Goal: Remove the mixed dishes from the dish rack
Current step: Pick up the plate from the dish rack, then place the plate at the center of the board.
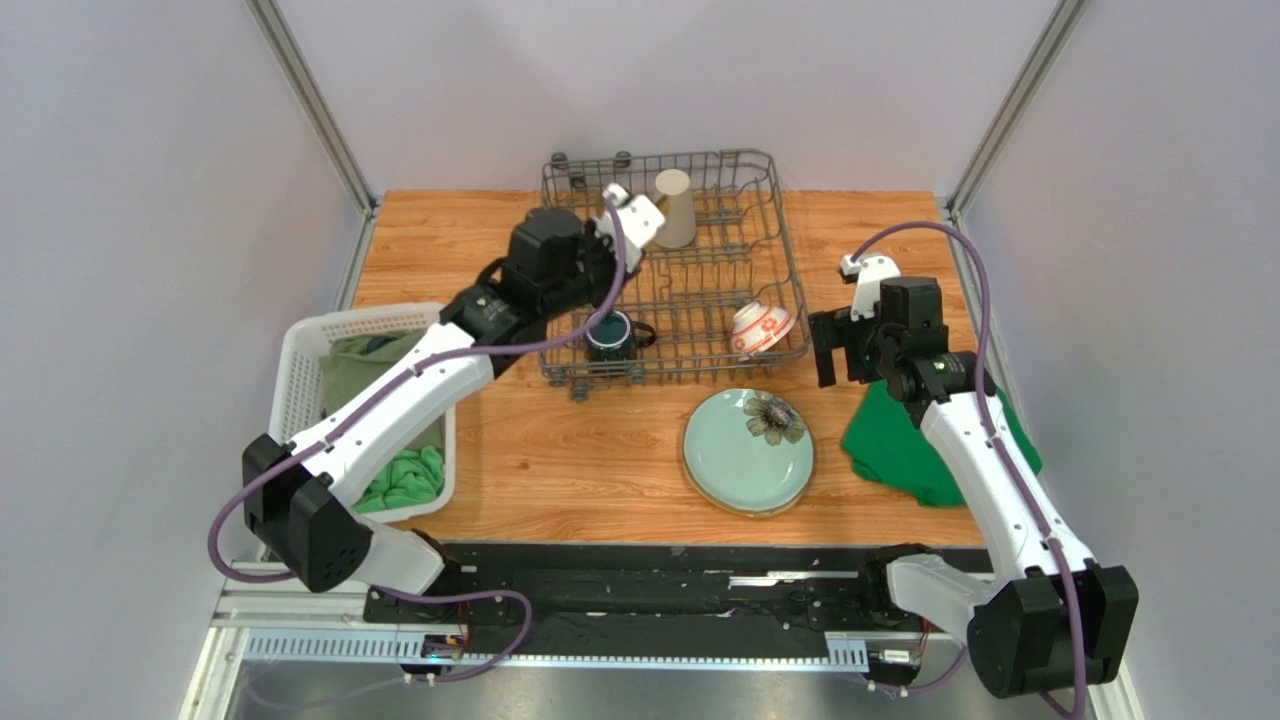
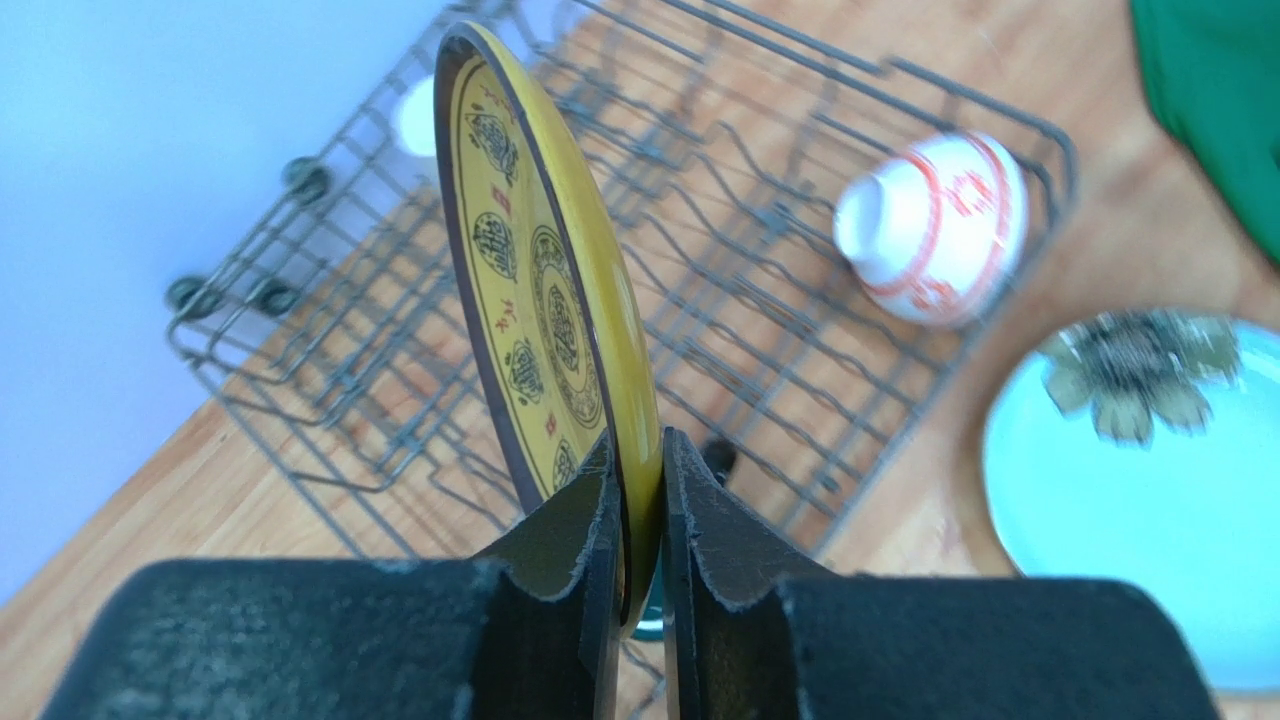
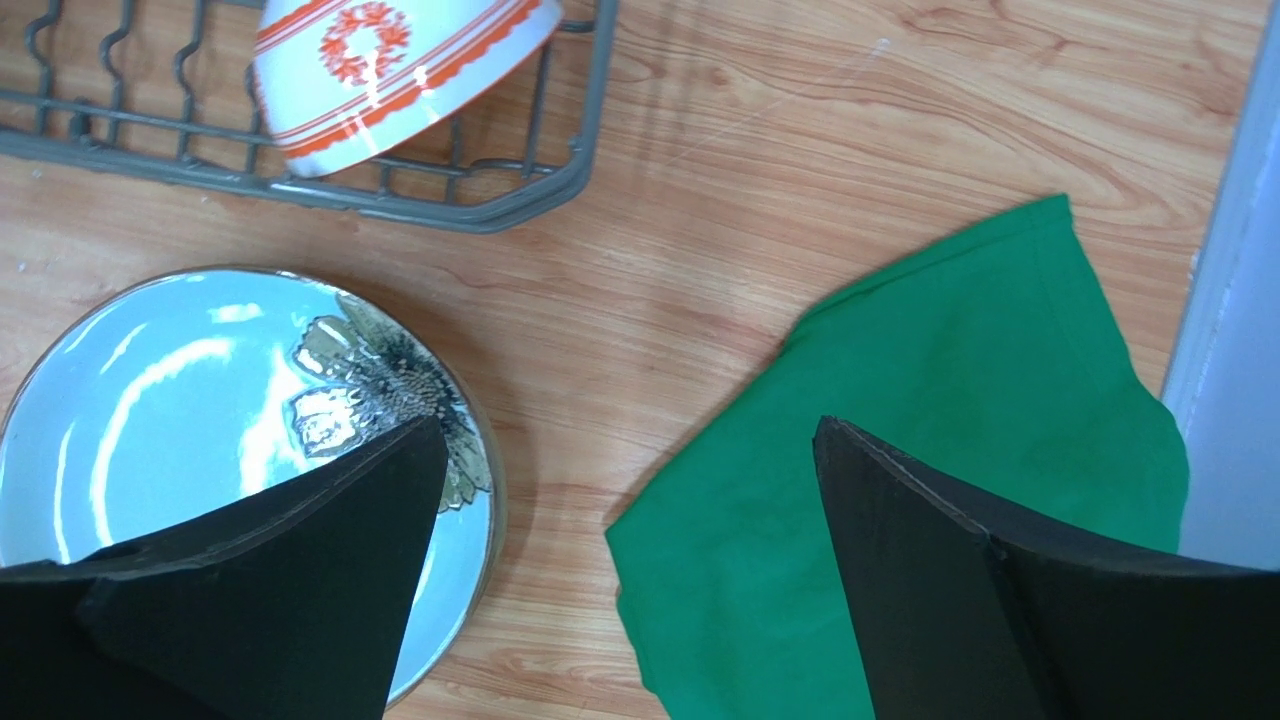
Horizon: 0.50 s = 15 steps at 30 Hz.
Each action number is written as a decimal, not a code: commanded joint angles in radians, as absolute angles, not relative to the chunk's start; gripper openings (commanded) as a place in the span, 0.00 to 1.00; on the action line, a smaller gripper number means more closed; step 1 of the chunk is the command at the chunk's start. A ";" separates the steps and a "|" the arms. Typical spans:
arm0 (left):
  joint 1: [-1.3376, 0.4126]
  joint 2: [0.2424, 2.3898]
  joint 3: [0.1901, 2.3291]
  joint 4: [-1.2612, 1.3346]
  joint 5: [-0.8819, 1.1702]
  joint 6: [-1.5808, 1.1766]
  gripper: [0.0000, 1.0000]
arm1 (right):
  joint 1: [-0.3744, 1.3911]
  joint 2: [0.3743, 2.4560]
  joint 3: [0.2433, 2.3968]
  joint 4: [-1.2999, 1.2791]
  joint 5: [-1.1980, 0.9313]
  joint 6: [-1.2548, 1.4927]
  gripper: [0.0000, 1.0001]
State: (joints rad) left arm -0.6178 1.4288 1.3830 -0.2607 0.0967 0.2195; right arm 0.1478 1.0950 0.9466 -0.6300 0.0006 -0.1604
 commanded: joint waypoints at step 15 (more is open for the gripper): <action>-1.133 1.351 1.135 -0.080 -0.228 0.641 0.00 | 0.012 1.052 0.973 -0.601 0.032 -0.098 0.99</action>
State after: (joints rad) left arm -1.0618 1.3254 1.1488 -0.1860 -0.1425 0.5415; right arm 0.0467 1.0763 0.9466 -0.6304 0.0437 -0.1215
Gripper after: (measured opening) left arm 0.179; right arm 0.989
